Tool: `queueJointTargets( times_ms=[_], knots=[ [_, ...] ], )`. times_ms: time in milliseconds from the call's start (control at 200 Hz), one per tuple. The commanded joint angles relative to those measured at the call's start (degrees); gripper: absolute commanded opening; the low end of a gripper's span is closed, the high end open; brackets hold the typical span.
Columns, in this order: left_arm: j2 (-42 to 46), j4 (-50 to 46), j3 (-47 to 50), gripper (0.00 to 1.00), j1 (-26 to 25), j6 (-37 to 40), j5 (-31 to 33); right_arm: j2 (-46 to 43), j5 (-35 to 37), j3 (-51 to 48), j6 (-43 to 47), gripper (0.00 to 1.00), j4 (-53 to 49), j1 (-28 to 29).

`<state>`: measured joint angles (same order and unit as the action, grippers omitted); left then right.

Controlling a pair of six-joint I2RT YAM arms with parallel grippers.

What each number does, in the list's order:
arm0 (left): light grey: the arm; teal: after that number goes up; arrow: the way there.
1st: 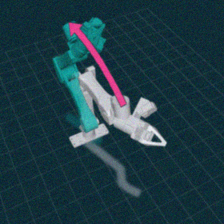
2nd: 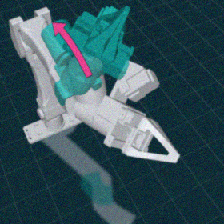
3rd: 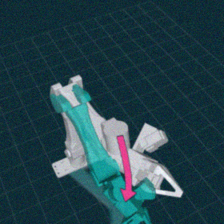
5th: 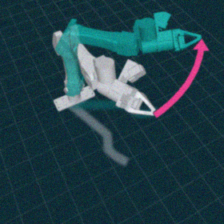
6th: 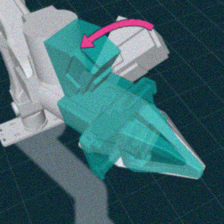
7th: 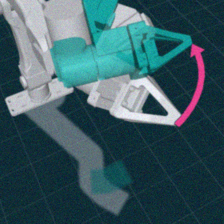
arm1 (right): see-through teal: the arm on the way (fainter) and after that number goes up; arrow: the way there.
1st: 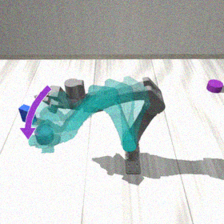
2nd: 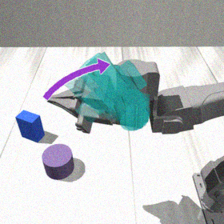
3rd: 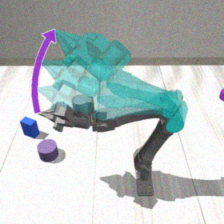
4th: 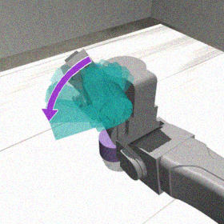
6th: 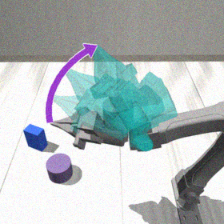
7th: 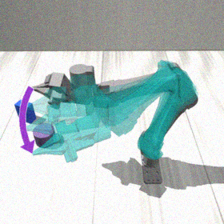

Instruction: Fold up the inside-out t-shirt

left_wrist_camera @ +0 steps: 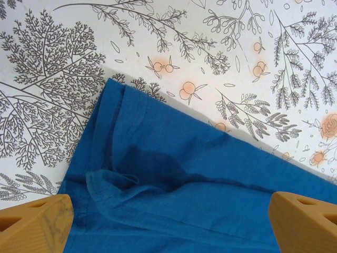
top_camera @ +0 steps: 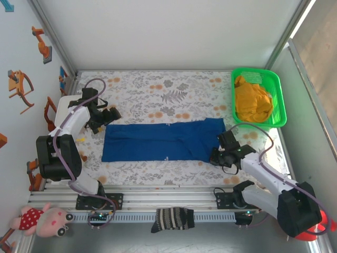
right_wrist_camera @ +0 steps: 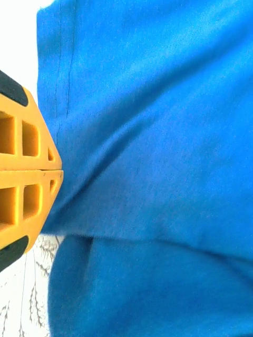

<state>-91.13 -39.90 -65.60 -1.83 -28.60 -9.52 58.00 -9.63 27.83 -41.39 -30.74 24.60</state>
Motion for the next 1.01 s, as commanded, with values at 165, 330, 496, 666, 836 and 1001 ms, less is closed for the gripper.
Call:
queueJointTargets(
  times_ms=[165,330,496,666,836,1001],
  knots=[
    [3.9,-2.5,0.9,0.97,0.6,0.6,1.9,9.8,-6.5,11.7,1.3,0.00,7.0,3.2],
    [4.7,-2.3,2.9,0.99,2.3,0.4,1.2,20.3,-5.8,12.3,-1.5,0.00,14.8,9.3],
    [5.3,-2.4,3.1,1.00,2.8,0.5,0.6,29.6,-8.8,12.0,-4.4,0.00,23.2,11.5],
    [5.3,-3.6,2.9,0.99,3.9,1.4,1.2,25.7,-5.2,18.1,1.0,0.00,14.7,10.3],
    [4.0,-4.0,2.7,0.99,4.6,2.1,2.0,21.7,1.4,26.1,8.5,0.07,3.7,4.6],
    [-0.3,-3.5,0.7,0.90,4.6,2.7,1.4,23.9,2.4,28.9,11.9,0.26,1.9,-1.7]
  ],
)
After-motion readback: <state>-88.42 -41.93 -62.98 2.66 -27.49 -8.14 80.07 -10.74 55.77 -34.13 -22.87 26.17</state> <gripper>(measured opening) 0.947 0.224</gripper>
